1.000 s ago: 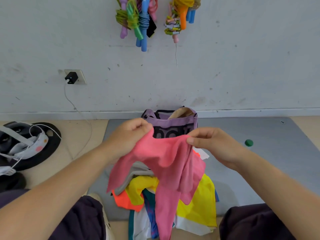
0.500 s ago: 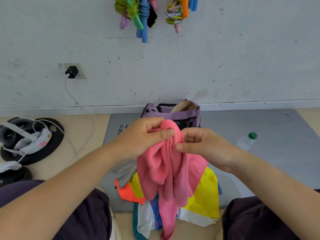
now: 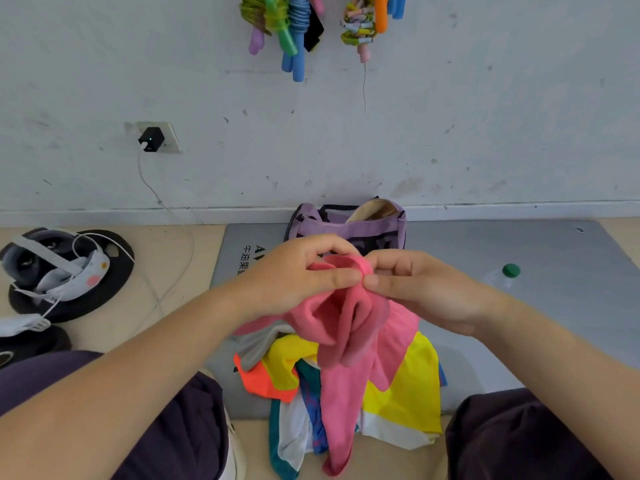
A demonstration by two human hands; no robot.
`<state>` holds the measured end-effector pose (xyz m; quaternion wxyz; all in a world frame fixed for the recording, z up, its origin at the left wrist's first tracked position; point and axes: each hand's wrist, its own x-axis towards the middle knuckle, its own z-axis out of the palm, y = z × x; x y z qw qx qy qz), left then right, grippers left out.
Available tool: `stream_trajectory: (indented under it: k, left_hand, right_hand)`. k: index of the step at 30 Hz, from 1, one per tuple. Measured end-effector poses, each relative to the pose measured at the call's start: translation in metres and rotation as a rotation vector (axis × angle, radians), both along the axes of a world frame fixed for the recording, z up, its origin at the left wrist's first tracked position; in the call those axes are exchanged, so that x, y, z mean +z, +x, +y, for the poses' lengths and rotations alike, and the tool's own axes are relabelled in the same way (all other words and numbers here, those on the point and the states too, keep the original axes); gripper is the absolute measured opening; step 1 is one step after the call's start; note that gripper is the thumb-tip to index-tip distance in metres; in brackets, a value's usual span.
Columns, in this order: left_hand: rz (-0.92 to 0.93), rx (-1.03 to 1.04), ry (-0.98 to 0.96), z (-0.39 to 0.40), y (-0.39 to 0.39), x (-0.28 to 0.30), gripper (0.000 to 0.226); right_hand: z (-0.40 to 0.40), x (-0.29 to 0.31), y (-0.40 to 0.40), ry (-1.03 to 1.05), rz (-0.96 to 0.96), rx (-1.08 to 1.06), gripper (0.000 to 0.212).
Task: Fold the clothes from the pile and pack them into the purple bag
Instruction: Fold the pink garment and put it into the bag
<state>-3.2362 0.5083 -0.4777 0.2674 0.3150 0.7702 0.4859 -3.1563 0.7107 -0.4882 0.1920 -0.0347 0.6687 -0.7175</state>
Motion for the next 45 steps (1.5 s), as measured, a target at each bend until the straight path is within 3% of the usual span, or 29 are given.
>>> stream_trajectory:
  k: [3,6,10,13,17,21,22,25,28,33,35,37,39,45]
  left_hand:
    - [0.109,0.071,-0.016,-0.002,-0.004,0.002,0.016]
    - [0.108,0.027,-0.033,-0.004,-0.003,0.005,0.018]
    - [0.106,-0.025,-0.025,-0.004,0.0,0.009,0.015]
    - [0.124,-0.039,-0.018,-0.007,0.0,0.014,0.015]
    - [0.115,0.168,0.093,-0.011,-0.005,0.016,0.016]
    - [0.137,0.462,0.223,-0.009,-0.014,0.014,0.008]
    - [0.108,0.433,0.216,-0.008,-0.013,0.013,0.006]
    - [0.035,0.092,0.069,-0.003,-0.002,0.007,0.049]
    - [0.11,-0.042,-0.005,0.005,0.007,0.003,0.03]
    - [0.138,0.256,0.152,-0.004,-0.008,0.009,0.037]
    - [0.13,0.432,0.194,-0.01,-0.019,0.011,0.029]
    - [0.12,0.536,0.213,-0.015,-0.027,0.01,0.02]
    - [0.108,0.578,0.193,-0.017,-0.03,0.005,0.012]
    - [0.036,0.447,0.092,-0.013,-0.027,-0.002,0.049]
  right_hand:
    - [-0.001,0.003,0.0,0.096,0.037,-0.056,0.022]
    - [-0.003,0.005,-0.001,0.197,0.101,-0.117,0.033]
    - [-0.004,0.005,0.0,0.289,0.22,-0.133,0.017]
    - [-0.002,0.005,-0.002,0.48,0.265,-0.139,0.013]
    - [0.004,0.008,-0.002,0.621,0.268,-0.084,0.009]
    - [0.01,0.013,-0.003,0.565,0.191,-0.167,0.011]
    - [0.009,0.014,-0.002,0.528,0.177,-0.171,0.011]
    - [0.001,0.021,0.002,0.319,0.153,-0.124,0.008]
    - [-0.002,0.025,0.004,0.155,0.122,-0.092,0.018]
    - [0.008,0.023,-0.001,0.257,0.073,-0.151,0.022]
    - [0.01,0.022,0.0,0.287,0.052,-0.186,0.014]
    - [0.012,0.022,0.0,0.307,0.057,-0.235,0.019]
    - [0.012,0.023,0.001,0.289,0.059,-0.267,0.026]
    - [0.005,0.024,0.004,0.319,0.118,-0.301,0.016]
